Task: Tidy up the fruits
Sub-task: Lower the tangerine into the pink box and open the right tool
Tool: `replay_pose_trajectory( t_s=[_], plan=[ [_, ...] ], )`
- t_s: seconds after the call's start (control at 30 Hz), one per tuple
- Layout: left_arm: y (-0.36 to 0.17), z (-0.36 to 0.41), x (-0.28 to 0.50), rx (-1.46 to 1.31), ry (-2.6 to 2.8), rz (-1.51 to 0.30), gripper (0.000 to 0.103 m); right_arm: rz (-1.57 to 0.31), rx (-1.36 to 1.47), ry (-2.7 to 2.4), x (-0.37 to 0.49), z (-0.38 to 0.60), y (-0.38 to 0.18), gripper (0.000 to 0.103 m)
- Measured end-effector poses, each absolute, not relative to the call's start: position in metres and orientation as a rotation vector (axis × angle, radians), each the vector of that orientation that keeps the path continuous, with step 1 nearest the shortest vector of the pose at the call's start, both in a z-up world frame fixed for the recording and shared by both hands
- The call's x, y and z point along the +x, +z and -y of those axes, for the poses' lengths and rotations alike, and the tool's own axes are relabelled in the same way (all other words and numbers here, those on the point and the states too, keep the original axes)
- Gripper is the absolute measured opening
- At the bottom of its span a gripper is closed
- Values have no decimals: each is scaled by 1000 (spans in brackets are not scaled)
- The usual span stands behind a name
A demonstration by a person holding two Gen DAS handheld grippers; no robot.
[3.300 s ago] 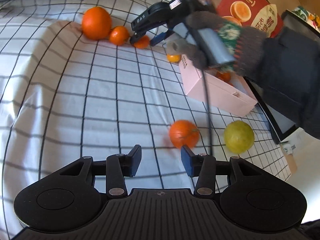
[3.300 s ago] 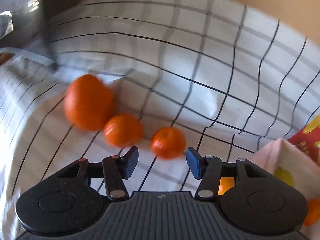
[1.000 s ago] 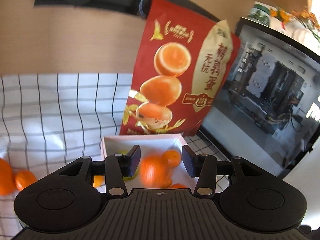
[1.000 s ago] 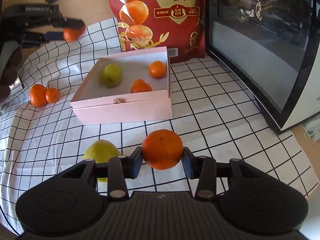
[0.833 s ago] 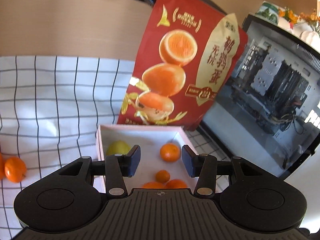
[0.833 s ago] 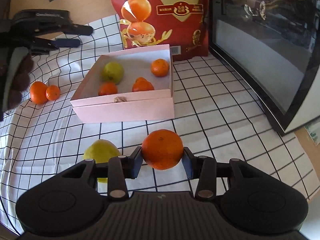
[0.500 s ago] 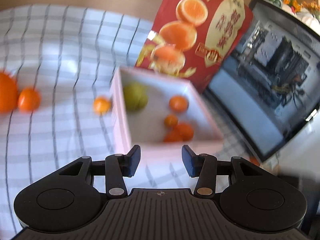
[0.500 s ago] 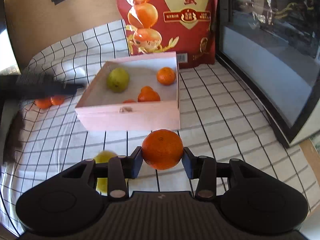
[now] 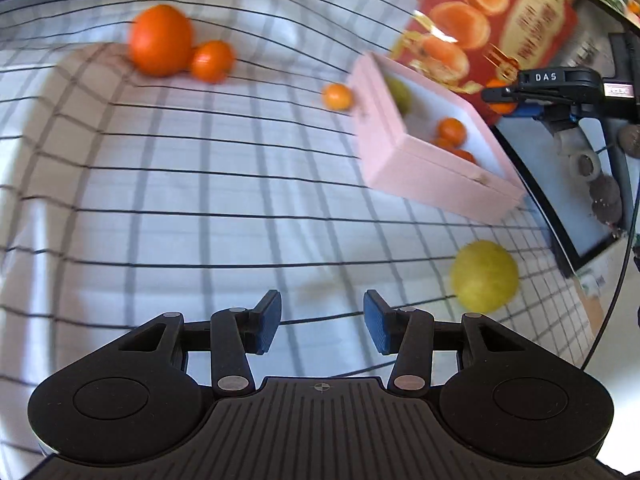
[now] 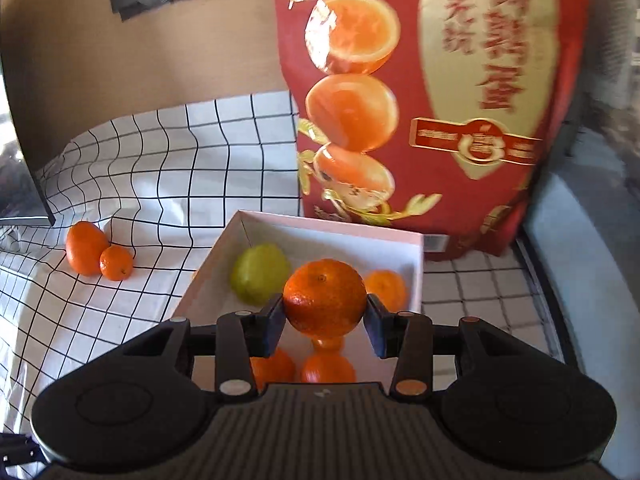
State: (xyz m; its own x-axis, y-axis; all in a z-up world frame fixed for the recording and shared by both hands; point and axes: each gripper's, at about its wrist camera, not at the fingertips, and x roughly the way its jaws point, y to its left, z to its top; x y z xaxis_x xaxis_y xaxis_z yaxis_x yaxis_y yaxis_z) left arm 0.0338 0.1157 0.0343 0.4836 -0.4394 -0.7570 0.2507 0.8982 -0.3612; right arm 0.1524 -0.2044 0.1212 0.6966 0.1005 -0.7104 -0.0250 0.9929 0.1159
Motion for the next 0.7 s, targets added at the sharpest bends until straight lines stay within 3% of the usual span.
replay_pose_trajectory(
  t_s=[0.17,0.37,0.57,0.7],
  plan=[
    [32,-136,35,-231,-335,-965,50,-829,173,78,177,207,119,55],
    [32,-144,42,-220,-267,-940,50,-808,80,114,173,175,126,56],
    [64,-128,85,-45,-267,-801,50,-781,-61,195,156,123,126,56],
    [78,-127,110,-74,-263,-755,50,-765,-190,261,143,86,117,56]
  ],
)
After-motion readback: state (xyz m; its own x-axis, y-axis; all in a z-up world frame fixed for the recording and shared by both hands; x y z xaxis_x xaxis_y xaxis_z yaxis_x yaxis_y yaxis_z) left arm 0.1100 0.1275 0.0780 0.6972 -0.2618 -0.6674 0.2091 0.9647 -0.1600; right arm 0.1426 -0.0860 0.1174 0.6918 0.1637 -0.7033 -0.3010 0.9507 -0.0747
